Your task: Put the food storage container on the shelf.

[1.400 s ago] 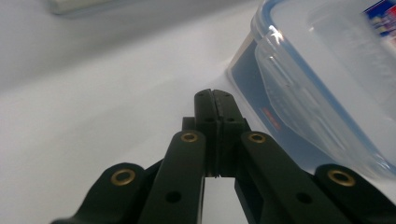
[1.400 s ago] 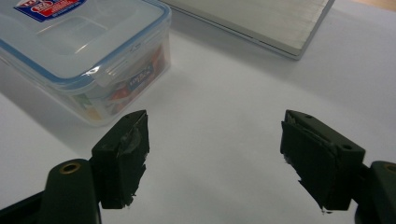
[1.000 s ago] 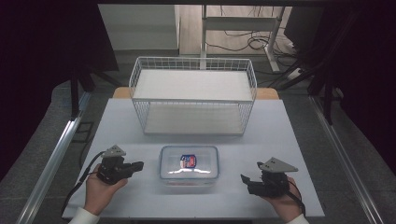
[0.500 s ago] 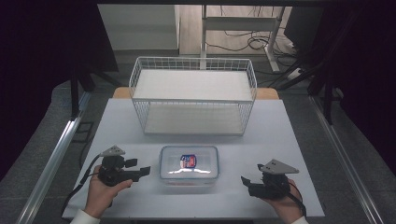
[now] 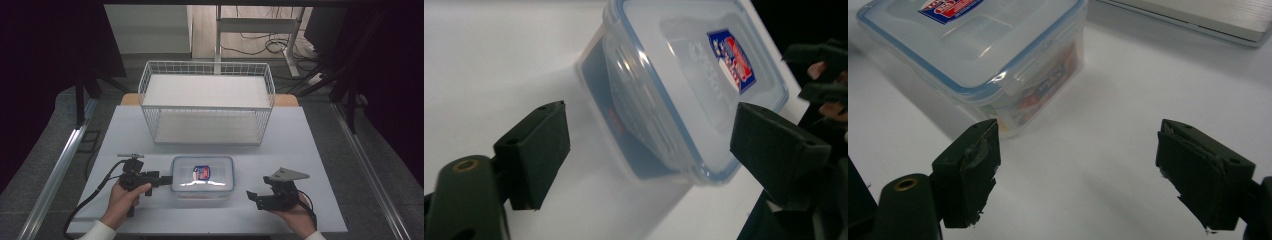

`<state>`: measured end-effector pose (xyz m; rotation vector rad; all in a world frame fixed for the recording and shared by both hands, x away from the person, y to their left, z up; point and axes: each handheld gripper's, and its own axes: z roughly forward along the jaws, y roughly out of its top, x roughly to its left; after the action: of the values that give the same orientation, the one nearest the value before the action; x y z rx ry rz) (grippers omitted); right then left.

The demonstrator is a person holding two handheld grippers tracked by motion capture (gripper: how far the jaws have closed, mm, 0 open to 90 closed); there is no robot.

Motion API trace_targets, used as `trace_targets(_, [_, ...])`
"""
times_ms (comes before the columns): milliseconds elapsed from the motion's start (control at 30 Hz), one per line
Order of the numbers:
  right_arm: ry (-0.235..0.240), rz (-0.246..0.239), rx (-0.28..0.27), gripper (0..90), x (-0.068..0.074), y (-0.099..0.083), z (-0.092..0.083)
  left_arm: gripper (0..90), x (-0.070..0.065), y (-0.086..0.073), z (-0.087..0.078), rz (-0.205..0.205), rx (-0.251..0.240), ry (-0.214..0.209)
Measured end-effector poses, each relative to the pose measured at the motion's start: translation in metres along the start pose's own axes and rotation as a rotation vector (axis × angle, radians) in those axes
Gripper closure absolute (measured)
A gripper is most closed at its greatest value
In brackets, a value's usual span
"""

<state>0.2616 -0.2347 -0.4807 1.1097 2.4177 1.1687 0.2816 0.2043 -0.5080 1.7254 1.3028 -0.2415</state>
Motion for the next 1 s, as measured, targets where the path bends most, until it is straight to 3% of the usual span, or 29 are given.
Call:
trace_targets(200, [0.014, 0.003, -0.024, 18.0, 0.003, 0.003, 0.002, 14.2, 0.004, -0.002, 0.015, -0.057, 0.030, -0.073])
trace_targets(467, [0.013, 0.003, -0.027, 18.1, 0.004, 0.006, 0.006, 17.0, 0.007, -0.006, 0.025, -0.074, 0.059, -0.126])
trace_targets(567, [0.046, 0.022, -0.024, 18.0, 0.003, 0.010, 0.011, 22.0, 0.007, -0.006, 0.025, -0.073, 0.053, -0.139])
trace_targets(767, [0.187, 0.162, -0.001, 17.1, -0.006, 0.021, 0.028, 29.5, 0.007, -0.006, 0.024, -0.062, 0.052, -0.136])
trace_targets(900, [0.305, 0.304, 0.048, 16.4, -0.014, 0.029, 0.053, 30.2, 0.007, -0.006, 0.024, -0.062, 0.053, -0.139])
trace_targets(1000, [0.339, 0.340, 0.071, 16.1, -0.015, 0.032, 0.063, 30.4, 0.007, -0.006, 0.024, -0.062, 0.053, -0.142])
